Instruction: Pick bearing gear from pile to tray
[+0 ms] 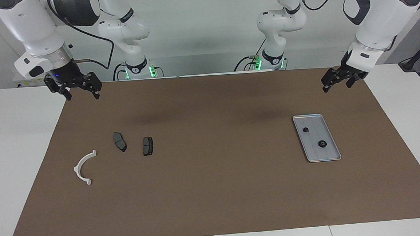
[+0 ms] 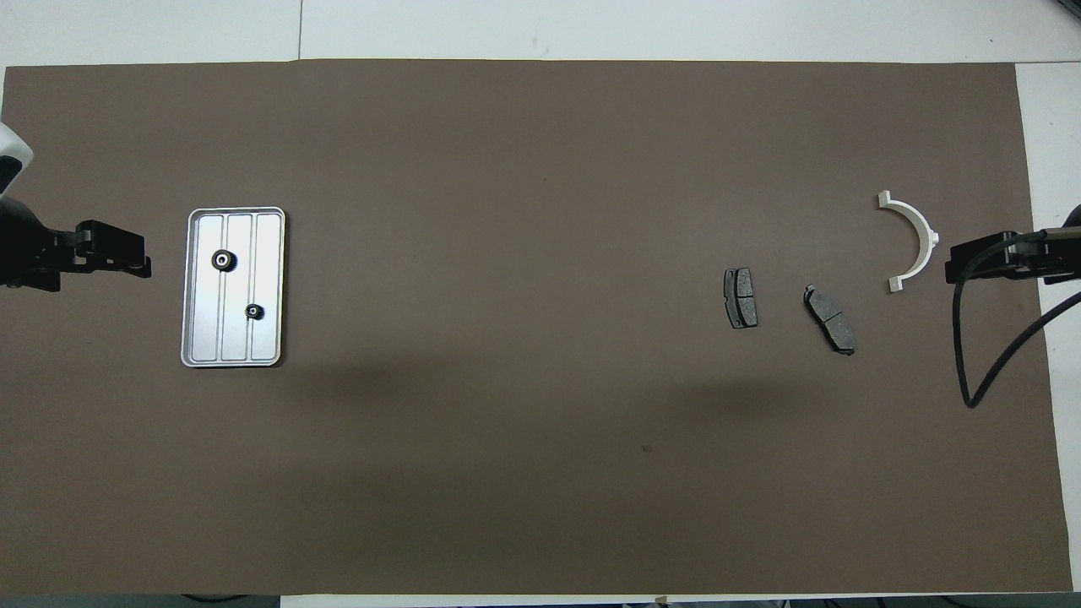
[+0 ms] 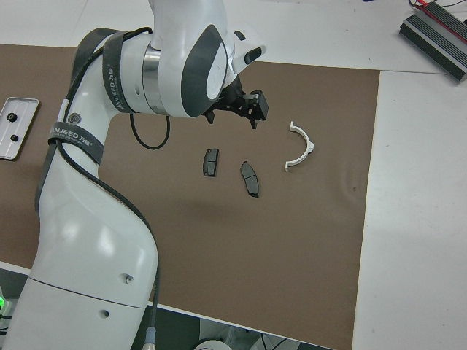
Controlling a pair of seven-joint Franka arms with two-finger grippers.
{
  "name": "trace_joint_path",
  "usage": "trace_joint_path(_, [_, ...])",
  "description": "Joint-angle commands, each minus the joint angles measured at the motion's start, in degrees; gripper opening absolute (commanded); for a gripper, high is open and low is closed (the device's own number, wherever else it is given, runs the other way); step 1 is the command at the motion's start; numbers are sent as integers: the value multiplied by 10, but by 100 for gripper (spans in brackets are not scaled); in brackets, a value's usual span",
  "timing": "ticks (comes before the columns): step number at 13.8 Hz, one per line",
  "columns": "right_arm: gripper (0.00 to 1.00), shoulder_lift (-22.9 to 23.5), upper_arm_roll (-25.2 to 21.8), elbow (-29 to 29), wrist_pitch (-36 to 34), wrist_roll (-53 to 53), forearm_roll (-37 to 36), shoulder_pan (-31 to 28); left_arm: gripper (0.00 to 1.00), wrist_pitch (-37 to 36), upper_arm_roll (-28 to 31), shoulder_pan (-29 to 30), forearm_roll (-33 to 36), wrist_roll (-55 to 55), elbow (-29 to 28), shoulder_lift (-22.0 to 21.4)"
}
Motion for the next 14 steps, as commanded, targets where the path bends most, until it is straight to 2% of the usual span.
trace_joint_path(1, [100, -6, 0, -11, 12, 13, 1, 2, 100, 5, -4, 6, -8, 3, -11, -7])
trace_joint_path(14, [100, -6, 0, -11, 9, 12, 1, 1, 100, 15, -10, 6, -9, -2, 4, 2])
